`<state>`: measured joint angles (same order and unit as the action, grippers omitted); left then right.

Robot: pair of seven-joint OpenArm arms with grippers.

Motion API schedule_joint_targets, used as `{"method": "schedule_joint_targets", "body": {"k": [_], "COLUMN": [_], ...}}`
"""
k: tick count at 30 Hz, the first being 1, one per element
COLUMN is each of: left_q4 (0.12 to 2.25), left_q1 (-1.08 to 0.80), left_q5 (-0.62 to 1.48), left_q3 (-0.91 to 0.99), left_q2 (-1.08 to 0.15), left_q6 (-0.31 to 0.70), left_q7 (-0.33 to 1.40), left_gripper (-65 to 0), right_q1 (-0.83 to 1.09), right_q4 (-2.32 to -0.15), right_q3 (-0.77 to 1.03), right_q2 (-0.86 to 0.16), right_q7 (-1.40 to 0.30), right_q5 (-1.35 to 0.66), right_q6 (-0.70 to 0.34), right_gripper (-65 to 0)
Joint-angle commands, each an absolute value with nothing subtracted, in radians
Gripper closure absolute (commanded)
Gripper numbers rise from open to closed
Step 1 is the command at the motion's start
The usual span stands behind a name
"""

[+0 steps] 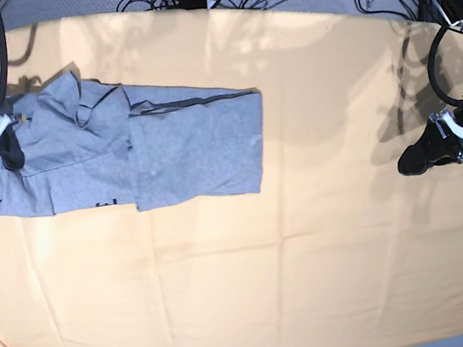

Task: Layout the t-shirt on the table in an organized manner, then fold the t-shirt properly

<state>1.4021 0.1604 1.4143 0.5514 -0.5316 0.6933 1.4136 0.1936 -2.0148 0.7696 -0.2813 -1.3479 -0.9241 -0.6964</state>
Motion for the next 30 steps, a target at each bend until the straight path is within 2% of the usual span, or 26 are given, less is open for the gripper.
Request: {"method": "schedule_joint_targets", "body": {"k": [1,5,8,11,14,20,25,30], "left_q4": [1.418,1.418,1.418,1.418,1.418,1.418,1.418,1.418], "left_q1": [0.178,0.178,0.178,0.178,0.178,0.175,0.175,0.175], "left_q5": [1.441,1.441,1.441,1.441,1.441,1.441,1.440,1.418], "left_q3": [0.559,0.559,0.559,0.559,0.559,0.559,0.559,0.559], "left_q2": [-0.551,-0.551,-0.551,-0.551,-0.550,-0.548,-0.543,-0.543], "left_q6": [0.698,0.698,0.698,0.698,0.698,0.698,0.698,0.698], "left_q7": [1.396,1.396,1.396,1.396,1.396,1.396,1.396,1.396], "left_gripper": [0.0,0.0,0.0,0.0,0.0,0.0,0.0,0.0], "right_q1": [0.198,0.242,0.244,0.243,0.218,0.136,0.070,-0.006], "right_q4": [-2.073,-2.234,-2.349,-2.356,-2.356,-2.356,-2.354,-2.175], "right_q3": [0.776,0.771,0.758,0.757,0.723,0.459,0.252,0.084], "right_q2": [-0.298,-0.287,-0.239,-0.163,-0.097,-0.033,-0.015,-0.013], "right_q7": [-1.322,-1.326,-1.361,-1.392,-1.396,-1.396,-1.316,-1.229], "right_q5": [-0.958,-1.114,-1.201,-1.370,-1.453,-1.394,-1.179,-1.055], "right_q6": [-0.698,-0.698,-0.698,-0.698,-0.698,-0.698,-0.698,-0.698], "right_gripper": [0.0,0.0,0.0,0.0,0.0,0.0,0.0,0.0]}}
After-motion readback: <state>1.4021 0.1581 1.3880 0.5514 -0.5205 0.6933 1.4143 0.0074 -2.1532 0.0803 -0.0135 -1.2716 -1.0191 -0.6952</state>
